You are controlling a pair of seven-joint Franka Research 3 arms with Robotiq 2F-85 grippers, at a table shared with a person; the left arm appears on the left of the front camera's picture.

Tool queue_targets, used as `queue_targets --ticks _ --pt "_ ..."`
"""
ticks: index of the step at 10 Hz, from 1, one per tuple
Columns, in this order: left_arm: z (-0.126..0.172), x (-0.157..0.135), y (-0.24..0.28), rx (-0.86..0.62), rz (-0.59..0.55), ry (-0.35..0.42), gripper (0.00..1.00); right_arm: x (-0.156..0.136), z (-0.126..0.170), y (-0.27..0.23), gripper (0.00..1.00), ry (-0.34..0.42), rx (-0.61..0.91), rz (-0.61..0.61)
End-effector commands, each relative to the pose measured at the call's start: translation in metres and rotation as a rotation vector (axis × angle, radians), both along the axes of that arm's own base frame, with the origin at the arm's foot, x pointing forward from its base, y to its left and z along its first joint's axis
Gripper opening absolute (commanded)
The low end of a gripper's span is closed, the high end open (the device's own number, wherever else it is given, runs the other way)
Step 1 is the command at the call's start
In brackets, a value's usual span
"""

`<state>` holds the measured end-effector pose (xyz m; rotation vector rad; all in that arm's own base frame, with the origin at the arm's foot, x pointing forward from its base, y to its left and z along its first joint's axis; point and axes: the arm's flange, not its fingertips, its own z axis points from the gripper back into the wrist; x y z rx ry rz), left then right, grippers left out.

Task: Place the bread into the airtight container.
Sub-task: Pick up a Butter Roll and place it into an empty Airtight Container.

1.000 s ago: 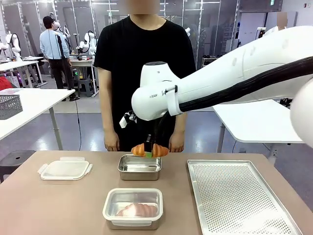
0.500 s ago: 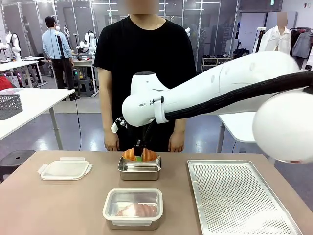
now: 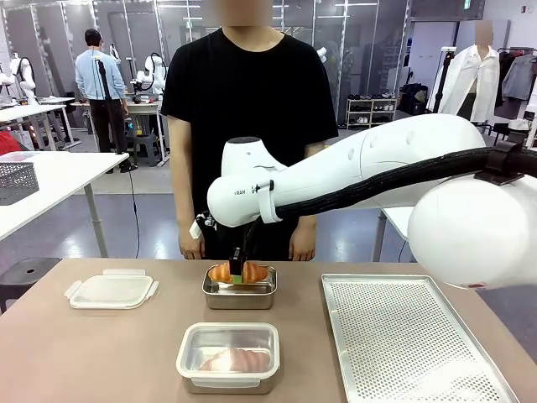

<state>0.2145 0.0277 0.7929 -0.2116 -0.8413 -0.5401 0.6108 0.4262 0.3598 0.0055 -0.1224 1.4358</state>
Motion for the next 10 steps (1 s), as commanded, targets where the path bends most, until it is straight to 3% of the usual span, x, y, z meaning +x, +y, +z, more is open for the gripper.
queue_targets --ticks 1,3,4,10 --pt "0.001 0.0001 -0.0005 -0.001 0.002 0.001 1.0 0.008 0.0048 0.0037 0.66 -0.002 -0.033 0.019" --pt "0.001 0.0001 -0.0005 -0.001 0.002 0.001 1.0 0.0109 0.004 0.0018 0.94 0.003 -0.033 0.024" --pt "0.001 0.0001 -0.0005 -0.001 0.002 0.001 1.0 0.0112 0.0044 0.0024 1.0 0.004 -0.03 0.025" --pt "0.001 0.0001 -0.0005 -0.001 0.002 0.001 1.0 0.0042 0.003 -0.0024 1.0 0.007 -0.011 0.008"
